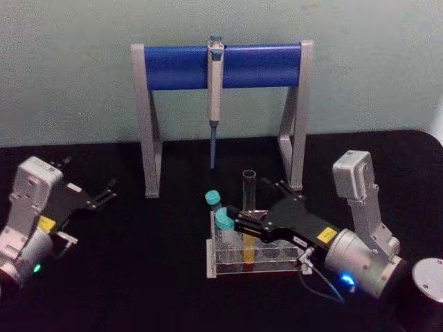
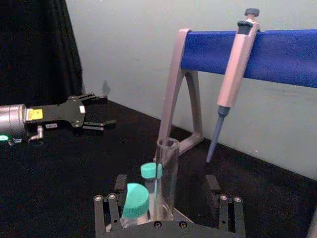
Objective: Pick up the test tube from the test tube rack, shake it, then place it back into the test tube rack.
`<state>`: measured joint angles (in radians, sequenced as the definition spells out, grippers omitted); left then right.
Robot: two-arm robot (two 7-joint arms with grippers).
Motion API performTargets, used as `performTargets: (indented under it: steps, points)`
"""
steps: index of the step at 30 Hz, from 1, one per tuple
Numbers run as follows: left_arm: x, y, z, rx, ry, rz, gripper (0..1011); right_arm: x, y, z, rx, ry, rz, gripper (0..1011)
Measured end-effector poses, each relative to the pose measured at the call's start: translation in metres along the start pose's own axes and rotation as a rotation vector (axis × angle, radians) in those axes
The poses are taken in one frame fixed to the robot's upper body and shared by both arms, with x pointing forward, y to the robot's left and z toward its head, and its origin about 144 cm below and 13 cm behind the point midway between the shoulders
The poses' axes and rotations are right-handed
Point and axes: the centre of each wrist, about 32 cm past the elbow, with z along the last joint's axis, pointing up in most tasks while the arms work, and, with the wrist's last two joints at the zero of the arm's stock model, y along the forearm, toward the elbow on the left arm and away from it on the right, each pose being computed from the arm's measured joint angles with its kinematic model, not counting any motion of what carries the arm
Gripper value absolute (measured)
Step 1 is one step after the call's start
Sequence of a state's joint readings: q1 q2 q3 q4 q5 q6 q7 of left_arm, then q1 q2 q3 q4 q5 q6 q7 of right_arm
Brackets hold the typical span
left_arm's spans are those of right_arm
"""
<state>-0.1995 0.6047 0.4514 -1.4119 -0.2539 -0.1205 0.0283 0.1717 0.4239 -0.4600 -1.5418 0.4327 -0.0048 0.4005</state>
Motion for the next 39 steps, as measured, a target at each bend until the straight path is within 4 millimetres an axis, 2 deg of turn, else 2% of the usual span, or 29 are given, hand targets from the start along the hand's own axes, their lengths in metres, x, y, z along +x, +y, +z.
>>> performTargets:
  steps: [12, 27, 31, 39]
  points:
    - [0.0, 0.0, 0.0, 0.0, 0.0, 0.0, 1001, 0.0019, 0.0103, 0.0002, 0.004, 0.013, 0.023, 1000]
    - [0.0, 0.0, 0.0, 0.0, 0.0, 0.0, 1001, 0.002, 0.0095, 0.0002, 0.003, 0.013, 0.022, 1000]
    - [0.0, 0.0, 0.0, 0.0, 0.0, 0.0, 1001, 0.0019, 0.0094, 0.0002, 0.003, 0.013, 0.022, 930]
    - [0.0, 0.0, 0.0, 0.0, 0.0, 0.0, 1001, 0.0018, 0.0091, 0.0002, 0.004, 0.014, 0.022, 688]
